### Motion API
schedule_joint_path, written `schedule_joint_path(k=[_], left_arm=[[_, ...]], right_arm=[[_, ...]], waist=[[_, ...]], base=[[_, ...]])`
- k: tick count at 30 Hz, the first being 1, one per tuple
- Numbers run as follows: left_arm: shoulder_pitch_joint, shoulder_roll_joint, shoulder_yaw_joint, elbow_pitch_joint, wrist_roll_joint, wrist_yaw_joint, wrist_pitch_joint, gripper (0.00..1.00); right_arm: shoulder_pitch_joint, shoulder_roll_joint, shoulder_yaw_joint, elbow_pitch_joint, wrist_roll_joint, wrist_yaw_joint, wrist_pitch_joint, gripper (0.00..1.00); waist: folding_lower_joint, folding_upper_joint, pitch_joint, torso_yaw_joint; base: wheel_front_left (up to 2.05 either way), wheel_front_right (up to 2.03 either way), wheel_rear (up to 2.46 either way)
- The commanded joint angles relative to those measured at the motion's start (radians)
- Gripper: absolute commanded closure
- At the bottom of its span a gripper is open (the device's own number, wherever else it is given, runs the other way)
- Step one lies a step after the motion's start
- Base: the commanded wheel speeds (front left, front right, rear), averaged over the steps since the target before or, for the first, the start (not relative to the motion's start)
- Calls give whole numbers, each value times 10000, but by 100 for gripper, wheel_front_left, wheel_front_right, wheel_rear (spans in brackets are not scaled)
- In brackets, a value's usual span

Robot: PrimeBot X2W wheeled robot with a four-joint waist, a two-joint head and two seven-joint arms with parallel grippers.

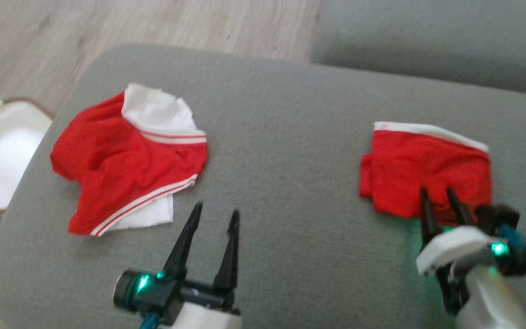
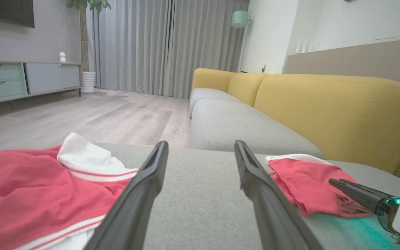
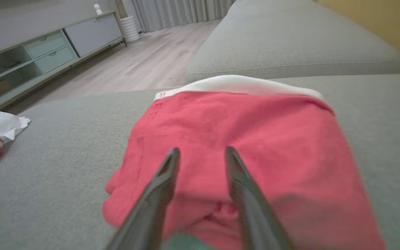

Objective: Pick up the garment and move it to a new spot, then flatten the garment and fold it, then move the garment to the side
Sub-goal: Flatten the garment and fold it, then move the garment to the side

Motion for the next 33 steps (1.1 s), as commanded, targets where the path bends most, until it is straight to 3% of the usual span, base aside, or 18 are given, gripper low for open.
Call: schedule_joint_path(k=[1,8,15,20,33], left_arm=[[76,-67,518,-145,-81,-64,-51,0],[931,-68,1818,287,-275,-187,-51,0],[1683,-69,2441,190,145,-360,-51,0],[2327,-69,2633,78,260,-452,-51,0],[2480,-70,2737,-57,390,-461,-51,0]], right_arm=[[394,79,315,-598,75,-7,-63,0],[2678,40,1023,-3703,395,-7,-63,0],[4470,-128,1086,-6159,230,-7,-64,0],[5166,18,945,-6700,-54,-7,-64,0],[5217,131,860,-6537,-144,-7,-64,0]], waist=[[0,0,-714,-498],[0,0,-1326,-1249],[0,0,-1727,-1820],[0,0,-1964,-2142],[0,0,-2042,-2291]], base=[[0,0,0],[0,0,0],[0,0,0],[0,0,0],[0,0,0]])
